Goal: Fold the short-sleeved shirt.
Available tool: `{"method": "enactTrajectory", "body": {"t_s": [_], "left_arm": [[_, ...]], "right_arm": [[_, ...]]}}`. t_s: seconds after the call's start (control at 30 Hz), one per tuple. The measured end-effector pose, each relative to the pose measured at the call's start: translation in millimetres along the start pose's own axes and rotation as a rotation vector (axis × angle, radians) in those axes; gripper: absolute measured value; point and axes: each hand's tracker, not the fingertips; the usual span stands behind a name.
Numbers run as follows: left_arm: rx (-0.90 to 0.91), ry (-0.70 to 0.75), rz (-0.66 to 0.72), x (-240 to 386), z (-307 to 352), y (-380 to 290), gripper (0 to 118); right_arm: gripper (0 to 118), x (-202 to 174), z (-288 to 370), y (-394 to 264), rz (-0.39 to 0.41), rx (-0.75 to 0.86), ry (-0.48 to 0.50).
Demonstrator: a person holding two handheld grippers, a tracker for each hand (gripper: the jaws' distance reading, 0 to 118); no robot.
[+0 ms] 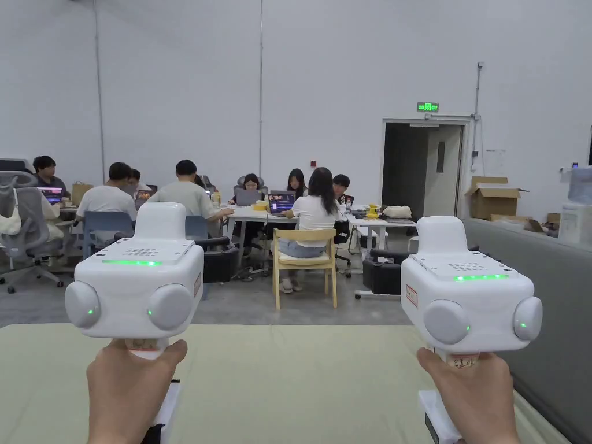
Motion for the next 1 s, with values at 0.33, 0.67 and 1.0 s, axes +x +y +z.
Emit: {"method": "enactTrajectory", "body": {"t_s": [0.33, 0.67, 1.0], "left_arm": [[0.015, 0.018, -0.015, -0.7, 1.5, 1.2, 118], [0.013, 0.027, -0.009, -4.4, 0.9, 4.4, 118], [0.021, 0.035, -0.014, -8.3, -3.2, 6.4, 118]], "right_arm": [[118, -2.3, -0.7, 1.7, -0.009, 0.001, 0.003], [118, -1.1, -0.3, 5.9, -0.024, 0.001, 0.014], [118, -0.8, -0.5, 8.5, -0.008, 0.001, 0.01]]}}
